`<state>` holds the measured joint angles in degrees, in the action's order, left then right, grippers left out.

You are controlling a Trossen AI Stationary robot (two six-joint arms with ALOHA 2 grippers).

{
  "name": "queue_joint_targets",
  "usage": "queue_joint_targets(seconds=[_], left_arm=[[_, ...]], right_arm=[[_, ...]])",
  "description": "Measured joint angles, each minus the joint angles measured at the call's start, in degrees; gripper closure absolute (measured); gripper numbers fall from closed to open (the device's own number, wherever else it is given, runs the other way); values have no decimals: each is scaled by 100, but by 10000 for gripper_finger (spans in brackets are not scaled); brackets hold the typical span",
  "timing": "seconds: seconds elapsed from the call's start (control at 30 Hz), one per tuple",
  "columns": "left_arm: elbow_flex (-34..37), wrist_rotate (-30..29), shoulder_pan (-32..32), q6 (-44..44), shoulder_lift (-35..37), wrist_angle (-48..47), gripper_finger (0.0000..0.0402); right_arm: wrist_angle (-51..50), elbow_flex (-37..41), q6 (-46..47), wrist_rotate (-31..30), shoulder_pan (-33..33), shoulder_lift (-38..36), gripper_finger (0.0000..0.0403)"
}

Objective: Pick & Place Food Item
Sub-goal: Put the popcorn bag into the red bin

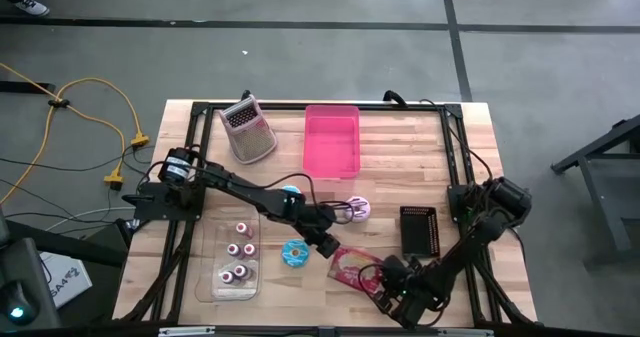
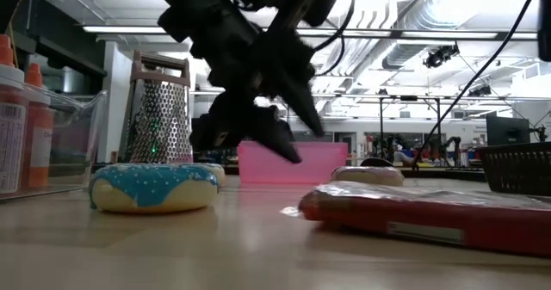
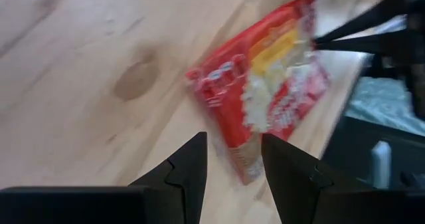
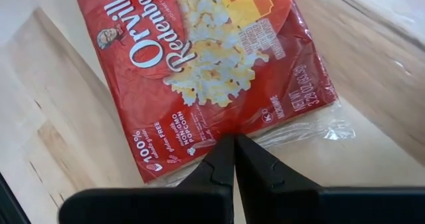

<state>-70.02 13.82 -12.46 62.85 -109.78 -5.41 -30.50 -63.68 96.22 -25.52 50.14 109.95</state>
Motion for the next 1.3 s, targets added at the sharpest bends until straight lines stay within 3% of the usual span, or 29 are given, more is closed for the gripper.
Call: queue_joint_targets(seconds=[0.13, 1.03, 1.3], left_arm=[[0, -6, 65, -50, 0, -321, 263], [-4, 372, 53, -201, -254, -135, 263], [-4, 402, 56, -308, -271, -131, 263]], right_arm=[[40, 0, -52, 0, -47, 2, 401], [678, 11, -46, 7, -101, 9, 401], [905, 9, -50, -256, -104, 9, 401]])
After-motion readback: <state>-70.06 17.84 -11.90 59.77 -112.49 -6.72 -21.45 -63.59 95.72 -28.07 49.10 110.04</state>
